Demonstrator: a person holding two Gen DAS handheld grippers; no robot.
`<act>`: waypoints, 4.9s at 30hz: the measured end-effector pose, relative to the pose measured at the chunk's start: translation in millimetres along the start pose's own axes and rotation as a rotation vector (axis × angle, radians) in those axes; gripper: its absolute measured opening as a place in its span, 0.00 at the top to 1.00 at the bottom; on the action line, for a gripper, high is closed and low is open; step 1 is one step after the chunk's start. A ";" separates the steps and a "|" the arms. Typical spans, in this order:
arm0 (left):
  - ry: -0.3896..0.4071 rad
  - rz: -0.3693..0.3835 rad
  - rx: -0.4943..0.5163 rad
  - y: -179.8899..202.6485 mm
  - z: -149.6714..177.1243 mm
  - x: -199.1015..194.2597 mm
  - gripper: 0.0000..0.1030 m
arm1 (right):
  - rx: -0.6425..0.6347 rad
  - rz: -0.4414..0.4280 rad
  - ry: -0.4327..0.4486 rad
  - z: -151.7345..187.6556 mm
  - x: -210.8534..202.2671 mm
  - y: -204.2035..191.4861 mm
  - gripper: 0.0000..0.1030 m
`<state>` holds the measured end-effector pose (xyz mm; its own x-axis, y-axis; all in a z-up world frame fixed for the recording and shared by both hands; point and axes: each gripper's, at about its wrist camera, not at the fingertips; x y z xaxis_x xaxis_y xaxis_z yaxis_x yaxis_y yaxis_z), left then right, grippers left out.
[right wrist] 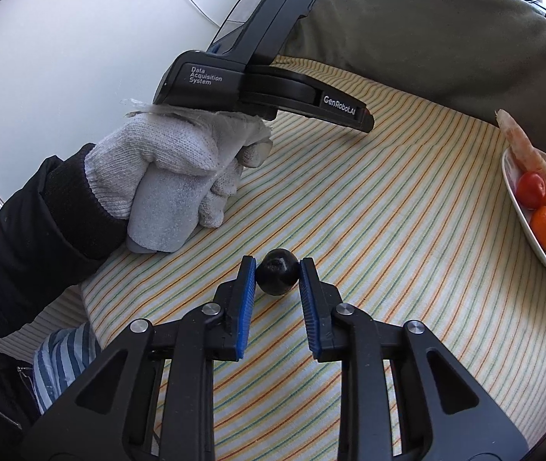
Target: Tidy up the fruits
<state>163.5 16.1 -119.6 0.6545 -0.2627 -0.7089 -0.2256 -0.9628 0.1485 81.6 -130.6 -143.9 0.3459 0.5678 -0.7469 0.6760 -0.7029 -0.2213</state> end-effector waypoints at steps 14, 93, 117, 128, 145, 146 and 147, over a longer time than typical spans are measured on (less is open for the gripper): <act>0.065 0.061 0.057 33.8 -12.9 -29.4 0.79 | 0.129 0.103 0.132 -8.7 -59.4 61.9 0.77; 0.065 0.185 0.237 171.4 -86.8 31.9 0.44 | 0.284 0.293 0.259 -16.6 -105.5 168.0 0.43; 0.063 0.151 0.213 167.9 -83.1 21.5 0.30 | 0.299 0.382 0.265 -10.4 -113.4 165.0 0.08; 0.060 0.136 0.203 164.2 -79.3 17.1 0.30 | 0.345 0.436 0.276 -8.1 -120.2 170.3 0.08; 0.082 0.117 0.209 163.6 -69.5 1.2 0.29 | 0.389 0.462 0.309 -5.6 -127.7 171.1 0.08; 0.083 0.114 0.208 163.8 -68.8 0.2 0.28 | 0.392 0.463 0.310 -5.5 -128.2 171.5 0.08; 0.084 0.111 0.207 163.7 -67.8 -0.9 0.26 | 0.394 0.464 0.311 -5.3 -128.7 171.8 0.08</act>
<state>175.0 -145.6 -47.9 0.6731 -0.3786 -0.6353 -0.4366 -0.8968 0.0718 156.7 -322.1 -82.5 0.7538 0.2249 -0.6174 0.1453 -0.9734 -0.1772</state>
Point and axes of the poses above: each gripper's, at about its wrist camera, not at the fingertips, and x roughly the way its jaws point, y to its right, z to its underside, and after that the axes turned 7 degrees about x, right-handed
